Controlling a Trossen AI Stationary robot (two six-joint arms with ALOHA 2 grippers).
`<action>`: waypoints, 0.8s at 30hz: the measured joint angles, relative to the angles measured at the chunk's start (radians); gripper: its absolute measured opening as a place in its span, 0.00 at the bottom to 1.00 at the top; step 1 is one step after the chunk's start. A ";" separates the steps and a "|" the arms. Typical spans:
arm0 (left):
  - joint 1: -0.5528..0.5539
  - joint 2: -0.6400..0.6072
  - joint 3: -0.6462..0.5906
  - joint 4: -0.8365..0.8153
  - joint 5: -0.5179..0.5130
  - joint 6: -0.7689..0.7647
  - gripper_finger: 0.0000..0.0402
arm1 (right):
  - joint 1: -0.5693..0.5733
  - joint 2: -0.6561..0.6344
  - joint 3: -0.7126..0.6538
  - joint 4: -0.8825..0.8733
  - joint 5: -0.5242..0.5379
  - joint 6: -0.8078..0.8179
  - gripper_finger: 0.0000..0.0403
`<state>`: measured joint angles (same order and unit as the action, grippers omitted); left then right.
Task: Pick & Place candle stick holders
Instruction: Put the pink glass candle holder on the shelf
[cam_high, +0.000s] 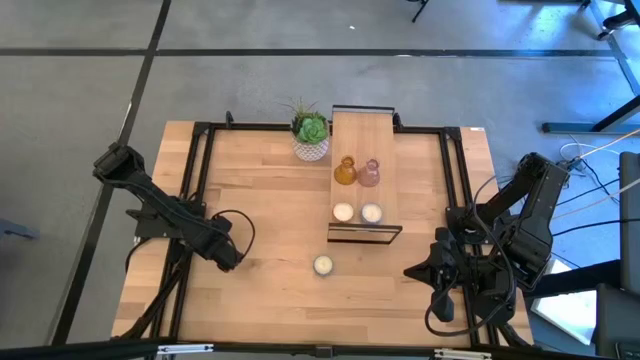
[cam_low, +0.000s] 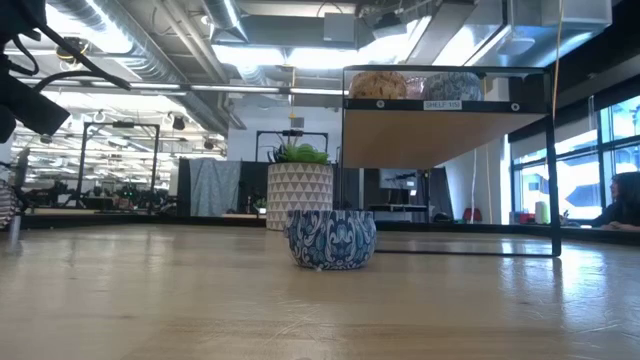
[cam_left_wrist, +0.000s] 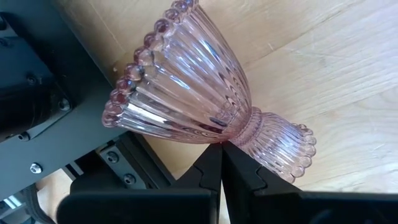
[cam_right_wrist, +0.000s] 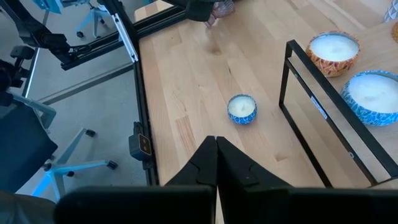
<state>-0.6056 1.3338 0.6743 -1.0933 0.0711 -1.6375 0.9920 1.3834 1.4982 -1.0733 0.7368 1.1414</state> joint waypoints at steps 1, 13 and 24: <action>0.000 0.000 0.000 0.001 0.000 0.000 0.00 | 0.000 0.000 0.000 0.000 0.000 0.002 0.00; 0.000 0.000 0.000 0.054 -0.024 -0.003 0.01 | 0.000 0.000 0.000 0.001 0.000 0.012 0.00; 0.000 0.000 0.000 0.104 -0.071 -0.002 0.00 | 0.000 0.000 0.000 0.002 0.001 0.014 0.00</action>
<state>-0.6056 1.3334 0.6739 -0.9890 0.0002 -1.6397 0.9920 1.3834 1.4982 -1.0717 0.7376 1.1557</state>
